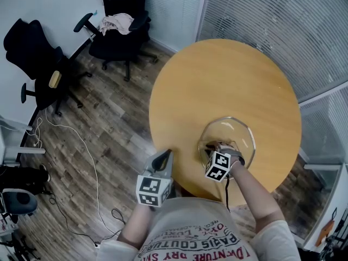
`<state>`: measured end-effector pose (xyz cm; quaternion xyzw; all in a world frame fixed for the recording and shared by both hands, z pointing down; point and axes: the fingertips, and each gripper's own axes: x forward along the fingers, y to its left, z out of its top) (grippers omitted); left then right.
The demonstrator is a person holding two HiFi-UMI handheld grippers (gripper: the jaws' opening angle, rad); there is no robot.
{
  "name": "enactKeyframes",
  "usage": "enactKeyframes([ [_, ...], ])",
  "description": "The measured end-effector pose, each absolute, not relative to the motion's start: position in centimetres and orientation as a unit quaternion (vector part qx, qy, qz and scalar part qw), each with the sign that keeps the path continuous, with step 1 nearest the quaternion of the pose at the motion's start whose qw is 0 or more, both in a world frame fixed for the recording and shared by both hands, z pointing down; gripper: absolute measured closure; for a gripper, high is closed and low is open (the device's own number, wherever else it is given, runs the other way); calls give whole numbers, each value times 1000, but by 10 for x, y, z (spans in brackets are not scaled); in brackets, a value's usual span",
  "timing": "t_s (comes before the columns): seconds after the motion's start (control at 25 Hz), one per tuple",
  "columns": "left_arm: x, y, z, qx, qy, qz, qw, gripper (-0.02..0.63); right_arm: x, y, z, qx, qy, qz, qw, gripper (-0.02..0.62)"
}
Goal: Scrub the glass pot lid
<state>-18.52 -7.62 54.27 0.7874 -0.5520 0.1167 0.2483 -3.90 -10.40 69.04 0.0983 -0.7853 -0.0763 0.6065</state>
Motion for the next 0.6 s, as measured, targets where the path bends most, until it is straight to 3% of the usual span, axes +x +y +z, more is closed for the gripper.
enactKeyframes([
  [0.6, -154, -79, 552, 806, -517, 127, 259, 598, -24, -62, 688, 72, -796, -29, 600, 529],
])
